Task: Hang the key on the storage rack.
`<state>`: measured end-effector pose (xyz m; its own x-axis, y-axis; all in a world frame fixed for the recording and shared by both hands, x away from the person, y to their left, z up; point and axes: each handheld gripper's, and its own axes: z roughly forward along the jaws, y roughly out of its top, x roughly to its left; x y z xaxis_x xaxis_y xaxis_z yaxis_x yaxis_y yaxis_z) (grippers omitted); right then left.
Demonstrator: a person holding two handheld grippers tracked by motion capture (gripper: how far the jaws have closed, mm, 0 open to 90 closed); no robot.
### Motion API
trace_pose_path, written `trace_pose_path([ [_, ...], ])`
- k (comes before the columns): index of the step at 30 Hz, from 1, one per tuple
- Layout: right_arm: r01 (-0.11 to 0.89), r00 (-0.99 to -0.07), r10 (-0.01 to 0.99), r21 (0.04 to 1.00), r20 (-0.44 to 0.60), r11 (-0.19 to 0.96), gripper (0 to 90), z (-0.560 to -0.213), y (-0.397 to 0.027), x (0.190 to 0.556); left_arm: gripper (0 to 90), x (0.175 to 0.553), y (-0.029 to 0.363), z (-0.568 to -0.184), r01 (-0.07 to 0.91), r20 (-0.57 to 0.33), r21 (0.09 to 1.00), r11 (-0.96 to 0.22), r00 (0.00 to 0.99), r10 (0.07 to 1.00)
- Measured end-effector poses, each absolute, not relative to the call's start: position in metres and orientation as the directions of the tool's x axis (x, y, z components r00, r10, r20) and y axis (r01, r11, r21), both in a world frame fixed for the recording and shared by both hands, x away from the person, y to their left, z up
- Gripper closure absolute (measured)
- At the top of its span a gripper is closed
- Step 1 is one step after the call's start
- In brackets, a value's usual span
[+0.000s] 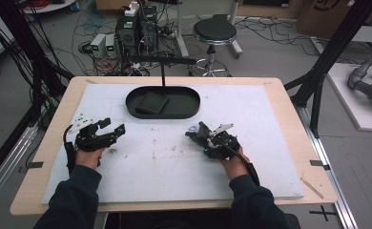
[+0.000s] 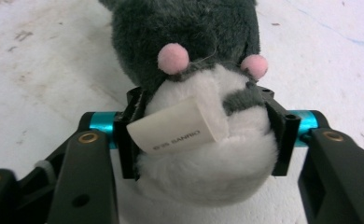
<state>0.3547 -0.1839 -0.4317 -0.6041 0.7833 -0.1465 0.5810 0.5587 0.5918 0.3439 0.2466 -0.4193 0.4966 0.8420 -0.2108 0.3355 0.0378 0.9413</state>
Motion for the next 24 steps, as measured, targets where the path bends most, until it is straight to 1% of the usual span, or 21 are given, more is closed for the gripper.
trace_pose_path([
  [2,0.561,-0.618,0.772,0.603,-0.15,0.567,46.5,-0.431,-0.184,0.355,25.9,0.344,0.247,-0.419,0.337,-0.212,0.941,0.039,0.494,0.843],
  [7,0.489,-0.64,0.755,0.682,-0.142,0.543,47.1,-0.415,-0.188,0.356,26.0,0.344,0.247,-0.42,0.337,-0.213,0.941,0.04,0.494,0.843],
  [11,0.483,-0.646,0.758,0.722,-0.088,0.495,47.1,-0.395,-0.194,0.367,26.3,0.345,0.247,-0.42,0.336,-0.213,0.941,0.041,0.494,0.843],
  [17,0.479,-0.67,0.742,0.753,-0.019,0.451,47.0,-0.361,-0.197,0.389,26.3,0.345,0.248,-0.42,0.332,-0.216,0.942,0.047,0.493,0.843],
  [24,0.434,-0.671,0.741,0.799,-0.022,0.416,47.0,-0.329,-0.192,0.414,26.3,0.346,0.249,-0.42,0.33,-0.22,0.943,0.052,0.494,0.841],
])
